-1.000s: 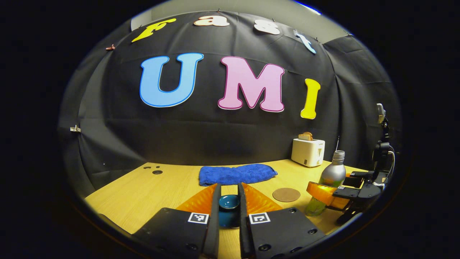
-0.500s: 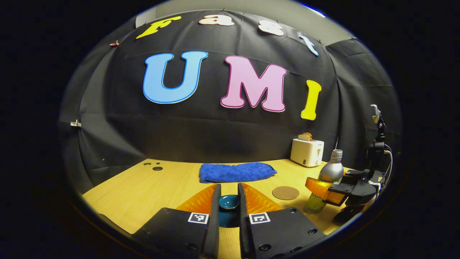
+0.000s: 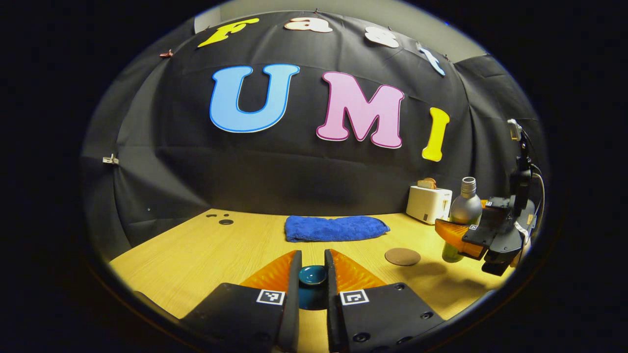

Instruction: Open the teacup lid with one hand, grasp the water bottle and pour water into the teacup with the other hand; after pouring, place the water bottle on the coaster and then close the teacup lid.

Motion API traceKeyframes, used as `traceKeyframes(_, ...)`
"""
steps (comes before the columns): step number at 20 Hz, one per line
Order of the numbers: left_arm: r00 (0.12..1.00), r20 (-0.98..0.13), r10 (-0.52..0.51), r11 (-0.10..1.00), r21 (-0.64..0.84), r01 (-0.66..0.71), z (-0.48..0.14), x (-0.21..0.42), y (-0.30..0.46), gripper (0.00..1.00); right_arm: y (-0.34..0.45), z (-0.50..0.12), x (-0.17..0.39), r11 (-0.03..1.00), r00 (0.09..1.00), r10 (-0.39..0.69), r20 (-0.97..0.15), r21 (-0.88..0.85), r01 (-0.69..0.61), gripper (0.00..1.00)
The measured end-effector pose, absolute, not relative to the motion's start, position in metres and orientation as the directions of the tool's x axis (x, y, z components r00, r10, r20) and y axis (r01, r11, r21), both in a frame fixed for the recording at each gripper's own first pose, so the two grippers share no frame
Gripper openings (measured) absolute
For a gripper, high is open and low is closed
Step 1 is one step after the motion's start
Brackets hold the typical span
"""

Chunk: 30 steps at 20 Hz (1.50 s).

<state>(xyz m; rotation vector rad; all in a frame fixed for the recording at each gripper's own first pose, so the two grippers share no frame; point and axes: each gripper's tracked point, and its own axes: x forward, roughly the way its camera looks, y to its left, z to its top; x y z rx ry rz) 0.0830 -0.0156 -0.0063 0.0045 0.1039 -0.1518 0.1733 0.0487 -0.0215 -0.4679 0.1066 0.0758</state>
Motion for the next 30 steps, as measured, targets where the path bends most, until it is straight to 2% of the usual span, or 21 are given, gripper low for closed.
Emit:
traceKeyframes(4, 0.985, -0.097, -0.142, 0.99, -0.002, 0.143, -0.007, 0.082, -0.003, 0.27, 0.065, -0.04, 0.183, 0.838, 0.983, 0.079, -0.167, -0.523, -0.157, 0.81)
traceKeyframes(7, 0.984, -0.098, -0.145, 0.989, -0.006, 0.146, -0.007, 0.079, 0.004, 0.27, 0.068, -0.043, 0.19, 0.775, 0.986, 0.073, -0.147, -0.614, -0.149, 0.81)
traceKeyframes(8, 0.984, -0.101, -0.147, 0.989, -0.008, 0.146, -0.007, 0.078, 0.007, 0.27, 0.068, -0.044, 0.192, 0.754, 0.988, 0.065, -0.138, -0.642, -0.139, 0.77)
traceKeyframes(10, 0.984, -0.108, -0.141, 0.99, -0.012, 0.141, -0.008, 0.074, 0.016, 0.27, 0.072, -0.045, 0.194, 0.711, 0.992, 0.061, -0.114, -0.693, -0.123, 0.81)
traceKeyframes(14, 0.987, -0.115, -0.115, 0.993, -0.013, 0.115, -0.008, 0.065, 0.034, 0.27, 0.107, -0.05, 0.193, 0.634, 0.988, 0.115, -0.104, -0.758, -0.154, 0.78)
traceKeyframes(19, 0.99, -0.104, -0.096, 0.995, 0.007, 0.097, -0.003, 0.051, 0.048, 0.27, 0.136, -0.06, 0.198, 0.467, 0.978, 0.17, -0.119, -0.864, -0.186, 0.81)
traceKeyframes(21, 0.991, -0.097, -0.094, 0.995, 0.013, 0.096, -0.001, 0.048, 0.05, 0.27, 0.138, -0.067, 0.199, 0.433, 0.975, 0.169, -0.142, -0.878, -0.203, 0.77)
traceKeyframes(22, 0.991, -0.096, -0.095, 0.995, 0.013, 0.097, 0.0, 0.047, 0.05, 0.27, 0.14, -0.07, 0.2, 0.424, 0.974, 0.173, -0.147, -0.881, -0.208, 0.81)
traceKeyframes(26, 0.989, -0.105, -0.1, 0.995, 0.018, 0.103, -0.001, 0.045, 0.054, 0.27, 0.147, -0.074, 0.206, 0.322, 0.972, 0.189, -0.139, -0.926, -0.196, 0.81)
traceKeyframes(30, 0.99, -0.104, -0.099, 0.994, 0.03, 0.103, 0.001, 0.048, 0.06, 0.27, 0.151, -0.091, 0.21, 0.289, 0.964, 0.198, -0.175, -0.93, -0.228, 0.8)
